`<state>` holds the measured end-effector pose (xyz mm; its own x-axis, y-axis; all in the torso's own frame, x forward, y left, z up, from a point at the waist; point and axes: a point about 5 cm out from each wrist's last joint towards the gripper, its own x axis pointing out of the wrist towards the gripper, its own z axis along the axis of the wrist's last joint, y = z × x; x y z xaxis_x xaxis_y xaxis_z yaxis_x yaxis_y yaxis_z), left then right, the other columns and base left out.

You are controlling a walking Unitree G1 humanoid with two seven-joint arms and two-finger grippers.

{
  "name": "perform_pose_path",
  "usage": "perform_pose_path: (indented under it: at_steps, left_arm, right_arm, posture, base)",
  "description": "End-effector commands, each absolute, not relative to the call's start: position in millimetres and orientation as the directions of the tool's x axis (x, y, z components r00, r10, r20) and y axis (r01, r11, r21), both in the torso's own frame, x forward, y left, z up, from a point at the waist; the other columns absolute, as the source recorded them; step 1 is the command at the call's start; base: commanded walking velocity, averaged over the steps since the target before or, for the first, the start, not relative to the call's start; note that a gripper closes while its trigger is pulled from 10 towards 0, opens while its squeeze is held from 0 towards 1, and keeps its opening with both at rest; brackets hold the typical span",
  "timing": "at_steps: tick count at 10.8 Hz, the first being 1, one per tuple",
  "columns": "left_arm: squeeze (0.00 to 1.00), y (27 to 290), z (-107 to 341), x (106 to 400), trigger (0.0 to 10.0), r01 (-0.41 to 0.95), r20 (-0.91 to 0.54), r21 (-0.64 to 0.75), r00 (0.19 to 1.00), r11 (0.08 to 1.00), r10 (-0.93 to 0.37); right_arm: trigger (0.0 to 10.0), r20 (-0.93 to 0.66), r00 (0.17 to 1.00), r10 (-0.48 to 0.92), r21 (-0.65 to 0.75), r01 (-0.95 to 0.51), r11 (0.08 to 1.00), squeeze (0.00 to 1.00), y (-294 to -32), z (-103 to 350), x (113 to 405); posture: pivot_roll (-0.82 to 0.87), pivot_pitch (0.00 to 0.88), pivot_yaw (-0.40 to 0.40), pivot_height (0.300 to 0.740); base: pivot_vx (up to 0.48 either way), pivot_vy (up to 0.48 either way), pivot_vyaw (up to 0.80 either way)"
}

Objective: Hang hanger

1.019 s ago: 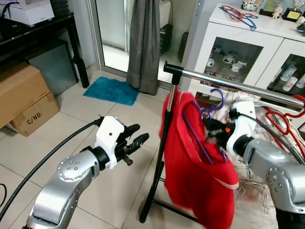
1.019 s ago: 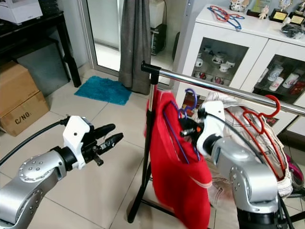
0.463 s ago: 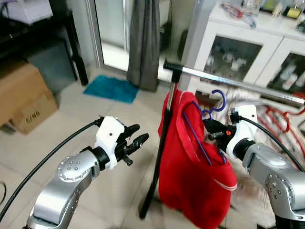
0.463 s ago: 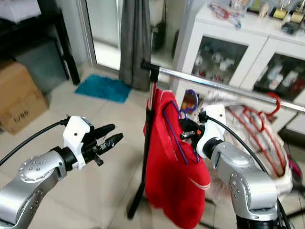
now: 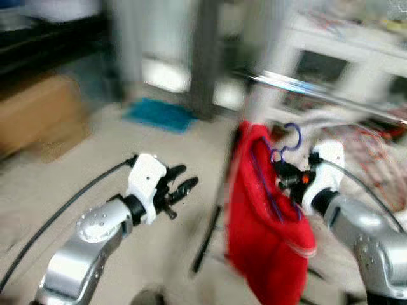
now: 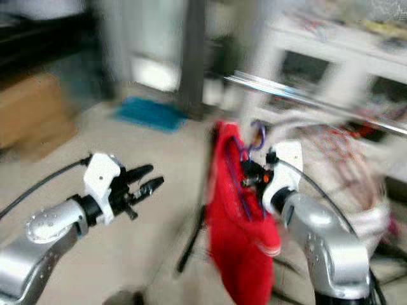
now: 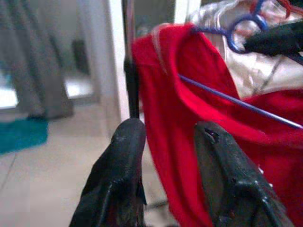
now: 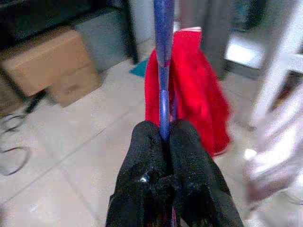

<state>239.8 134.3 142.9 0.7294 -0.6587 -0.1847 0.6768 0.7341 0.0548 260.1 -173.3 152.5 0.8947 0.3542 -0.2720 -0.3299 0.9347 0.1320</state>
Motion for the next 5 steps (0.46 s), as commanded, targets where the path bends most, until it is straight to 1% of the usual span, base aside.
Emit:
perform_pose_path:
  at_steps: [1,3,5]
  left_arm:
    - [0.0,131.1,149.4,243.3,10.0,0.684,-0.171,0.082,0.727,0.725,-0.666]
    - [0.0,130.1,150.8,246.9,10.0,0.688,-0.167,0.089,0.723,0.72,-0.67]
    - [0.0,129.2,151.1,252.9,10.0,0.69,-0.179,0.111,0.722,0.715,-0.669]
  right_arm:
    - [0.0,-0.214,0.906,0.365,0.112,-0.348,0.931,0.0,-171.5,164.2,261.0]
    - [0.0,-0.204,0.906,0.37,0.127,-0.35,0.928,0.0,-170.3,164.2,260.2]
    - [0.0,-0.172,0.906,0.387,0.165,-0.36,0.918,0.0,-169.4,166.9,260.0]
  posture:
    - [0.01,0.0,-0.064,0.74]
    - [0.01,0.0,-0.059,0.74]
    - [0.01,0.0,-0.056,0.74]
  base:
    - [-0.259,0.0,0.0]
    - [-0.257,0.0,0.0]
    - [0.0,0.0,0.0]
